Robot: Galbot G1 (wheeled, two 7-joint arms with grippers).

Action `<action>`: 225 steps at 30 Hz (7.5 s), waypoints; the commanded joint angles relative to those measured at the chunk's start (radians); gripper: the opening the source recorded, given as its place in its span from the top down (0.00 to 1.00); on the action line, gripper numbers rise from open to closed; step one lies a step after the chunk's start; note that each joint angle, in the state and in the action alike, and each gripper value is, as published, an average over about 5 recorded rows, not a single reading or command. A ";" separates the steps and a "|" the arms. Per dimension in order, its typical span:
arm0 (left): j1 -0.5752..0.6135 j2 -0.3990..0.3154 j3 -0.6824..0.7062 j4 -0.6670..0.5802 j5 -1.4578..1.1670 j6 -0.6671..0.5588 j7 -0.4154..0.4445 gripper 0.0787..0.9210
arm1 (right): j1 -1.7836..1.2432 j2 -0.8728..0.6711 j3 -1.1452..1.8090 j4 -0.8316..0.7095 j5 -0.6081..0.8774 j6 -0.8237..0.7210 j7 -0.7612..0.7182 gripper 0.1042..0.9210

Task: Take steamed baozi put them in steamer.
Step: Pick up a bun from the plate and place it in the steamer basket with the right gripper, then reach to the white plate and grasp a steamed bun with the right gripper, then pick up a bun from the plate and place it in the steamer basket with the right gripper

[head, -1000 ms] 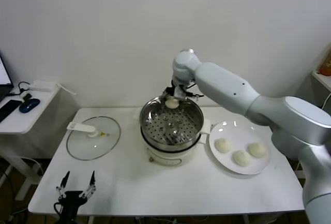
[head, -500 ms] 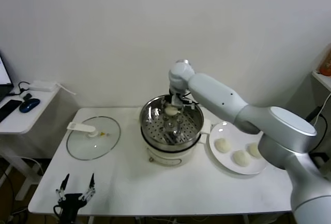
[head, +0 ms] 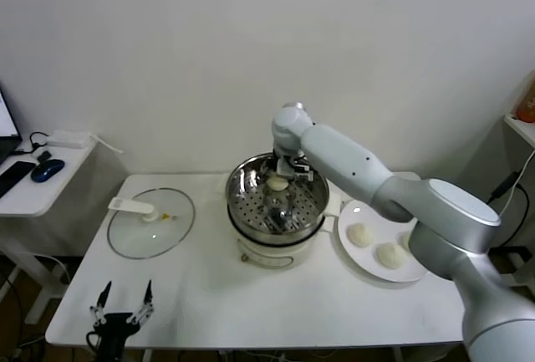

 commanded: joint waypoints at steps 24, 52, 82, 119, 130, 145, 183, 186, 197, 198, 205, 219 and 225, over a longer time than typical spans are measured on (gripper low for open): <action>-0.003 -0.011 0.009 -0.022 0.015 0.015 0.001 0.12 | 0.370 -0.419 -0.406 0.288 0.957 -0.444 -0.185 0.12; -0.035 -0.015 0.039 -0.042 0.043 0.056 -0.003 0.12 | 0.099 -0.686 -0.432 0.159 1.146 -0.816 -0.081 0.12; -0.029 -0.020 0.029 -0.030 0.039 0.051 -0.007 0.12 | -0.101 -0.485 -0.270 -0.006 1.022 -0.805 -0.042 0.12; -0.032 -0.022 0.030 -0.022 0.039 0.051 -0.009 0.12 | -0.140 -0.425 -0.172 -0.100 0.946 -0.781 -0.098 0.27; -0.031 -0.023 0.028 -0.024 0.037 0.050 -0.009 0.12 | -0.086 -0.457 -0.196 -0.060 1.003 -0.796 -0.096 0.30; -0.023 -0.019 0.034 -0.051 0.045 0.043 -0.008 0.12 | 0.307 -0.626 -0.519 0.221 1.380 -0.885 -0.098 0.29; -0.001 -0.006 0.044 -0.103 0.048 0.017 -0.014 0.12 | 0.319 0.010 -0.674 -0.016 1.608 -0.965 -0.044 0.30; 0.004 -0.004 0.041 -0.103 0.043 0.016 -0.014 0.12 | 0.286 0.029 -0.655 -0.071 1.566 -0.960 -0.047 0.30; 0.010 -0.002 0.038 -0.103 0.038 0.014 -0.011 0.12 | 0.211 0.096 -0.572 -0.221 1.461 -0.937 -0.065 0.30; 0.010 -0.002 0.038 -0.102 0.038 0.014 -0.011 0.12 | 0.208 0.100 -0.569 -0.226 1.459 -0.937 -0.066 0.30; 0.006 0.001 0.036 -0.097 0.036 0.014 -0.012 0.12 | 0.201 0.110 -0.558 -0.232 1.455 -0.935 -0.066 0.30; 0.010 0.001 0.036 -0.088 0.033 0.009 -0.012 0.12 | 0.188 0.102 -0.540 -0.225 1.442 -0.935 -0.060 0.27; 0.011 0.000 0.036 -0.087 0.032 0.009 -0.013 0.12 | 0.191 0.093 -0.539 -0.214 1.439 -0.933 -0.062 0.14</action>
